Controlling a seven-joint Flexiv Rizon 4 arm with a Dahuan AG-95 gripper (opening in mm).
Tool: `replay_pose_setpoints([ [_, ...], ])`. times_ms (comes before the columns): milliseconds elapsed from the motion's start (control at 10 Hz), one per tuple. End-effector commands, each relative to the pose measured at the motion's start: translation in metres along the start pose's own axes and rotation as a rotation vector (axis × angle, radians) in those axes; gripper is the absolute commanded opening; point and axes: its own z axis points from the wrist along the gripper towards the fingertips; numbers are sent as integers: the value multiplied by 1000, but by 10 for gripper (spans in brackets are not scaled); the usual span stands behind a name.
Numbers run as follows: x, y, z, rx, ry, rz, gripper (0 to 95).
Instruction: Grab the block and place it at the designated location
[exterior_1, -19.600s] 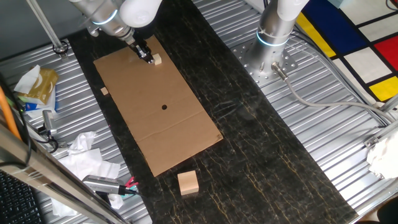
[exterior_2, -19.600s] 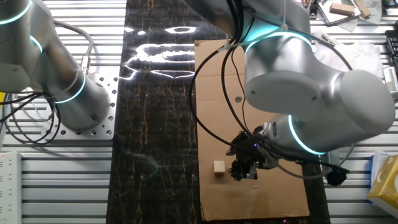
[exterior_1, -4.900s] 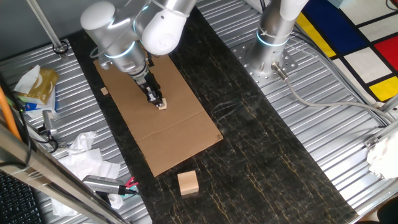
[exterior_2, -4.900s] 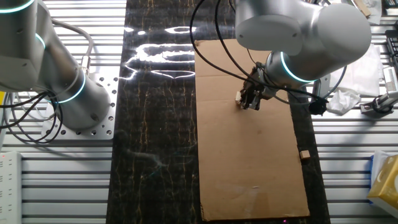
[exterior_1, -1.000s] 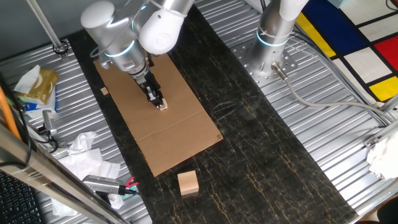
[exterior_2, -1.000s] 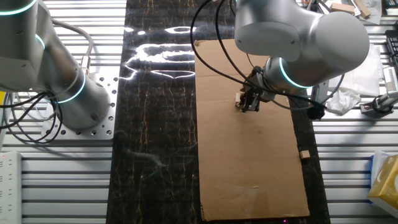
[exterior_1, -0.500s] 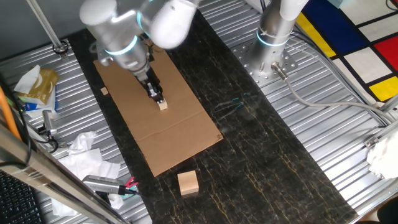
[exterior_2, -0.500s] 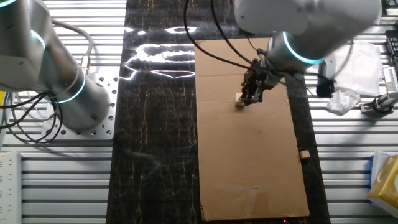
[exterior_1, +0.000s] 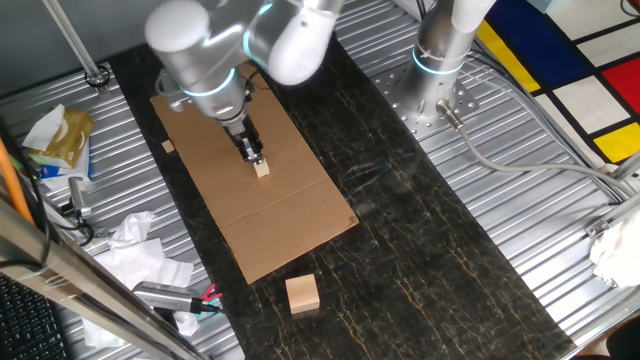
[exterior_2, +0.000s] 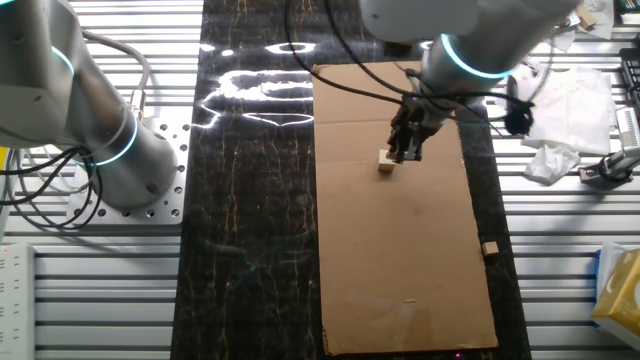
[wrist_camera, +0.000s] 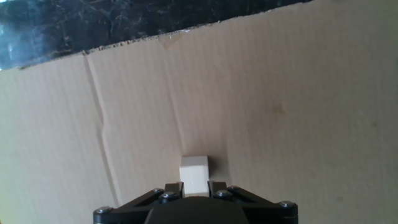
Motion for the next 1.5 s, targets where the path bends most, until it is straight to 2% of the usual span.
replay_pose_setpoints([
  [100, -4, 1, 1, 3, -19, -4, 190],
  [500, -5, 2, 0, 4, -82, 5, 190],
  [1000, -10, 2, -7, -8, -176, 16, 190],
  [1400, -12, 3, -16, -18, -195, 39, 190],
  [1500, -11, 3, -18, -17, -186, 51, 0],
])
